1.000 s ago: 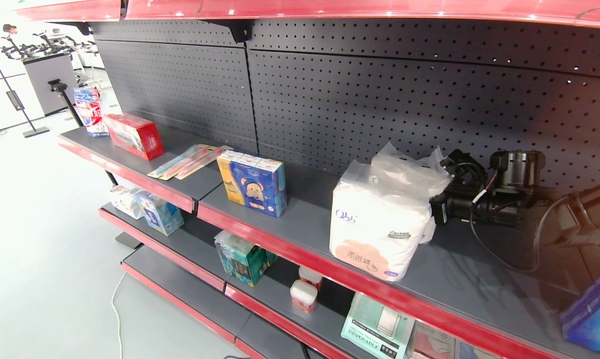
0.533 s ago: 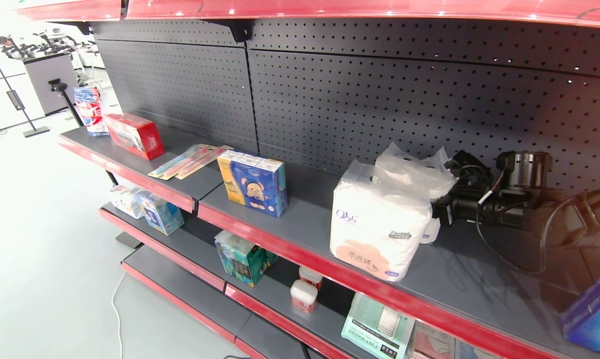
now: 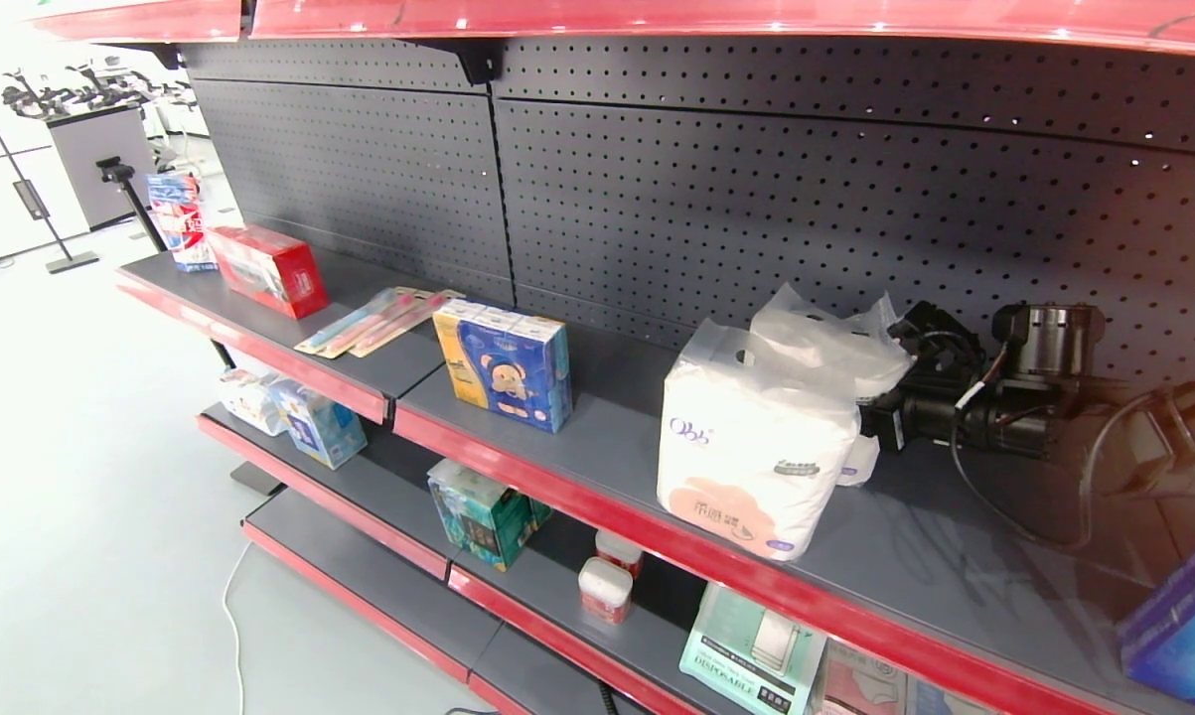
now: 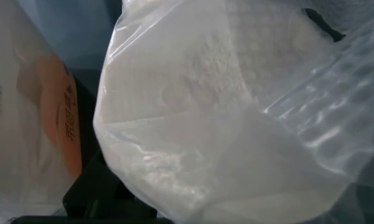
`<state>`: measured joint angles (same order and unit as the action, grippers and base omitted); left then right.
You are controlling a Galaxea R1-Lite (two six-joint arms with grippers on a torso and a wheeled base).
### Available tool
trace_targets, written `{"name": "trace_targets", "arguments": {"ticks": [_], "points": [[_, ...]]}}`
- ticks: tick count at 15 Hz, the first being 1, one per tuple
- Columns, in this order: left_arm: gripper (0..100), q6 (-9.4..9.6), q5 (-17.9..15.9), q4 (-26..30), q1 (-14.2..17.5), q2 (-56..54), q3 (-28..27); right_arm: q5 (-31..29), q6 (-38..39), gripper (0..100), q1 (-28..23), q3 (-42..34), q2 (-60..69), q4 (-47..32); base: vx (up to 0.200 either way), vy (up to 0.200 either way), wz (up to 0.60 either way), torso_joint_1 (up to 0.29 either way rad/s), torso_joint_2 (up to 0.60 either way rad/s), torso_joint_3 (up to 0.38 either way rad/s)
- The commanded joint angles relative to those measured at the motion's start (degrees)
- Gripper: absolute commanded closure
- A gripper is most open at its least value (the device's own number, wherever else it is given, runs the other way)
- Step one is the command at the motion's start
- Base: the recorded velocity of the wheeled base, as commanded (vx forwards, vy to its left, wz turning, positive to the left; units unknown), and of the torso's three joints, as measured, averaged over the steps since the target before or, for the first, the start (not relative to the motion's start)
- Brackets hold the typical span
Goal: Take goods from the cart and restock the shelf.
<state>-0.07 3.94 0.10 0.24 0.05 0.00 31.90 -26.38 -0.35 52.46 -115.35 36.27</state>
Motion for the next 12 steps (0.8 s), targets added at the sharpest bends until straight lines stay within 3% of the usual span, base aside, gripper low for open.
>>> {"name": "trace_targets", "arguments": {"ticks": [1,2,3,12], "points": [[0,-0.01,0.02,-0.01,0.11,0.04,0.0,0.09,0.01,100,0.0,-0.07,0.03,-0.14,0.0,0.0,0.0,0.0,0.0,0.0],[0,-0.01,0.02,-0.01,0.02,0.04,0.0,0.09,0.01,100,0.0,-0.07,0.03,-0.14,0.0,0.0,0.0,0.0,0.0,0.0],[0,-0.01,0.02,-0.01,0.02,0.04,0.0,0.09,0.01,0,0.0,-0.07,0.03,-0.14,0.0,0.0,0.0,0.0,0.0,0.0],[0,-0.01,0.02,-0.01,0.02,0.04,0.0,0.27,-0.34,0,-0.96,-2.45,4.69,-0.41,0.0,0.0,0.0,0.0,0.0,0.0]]}}
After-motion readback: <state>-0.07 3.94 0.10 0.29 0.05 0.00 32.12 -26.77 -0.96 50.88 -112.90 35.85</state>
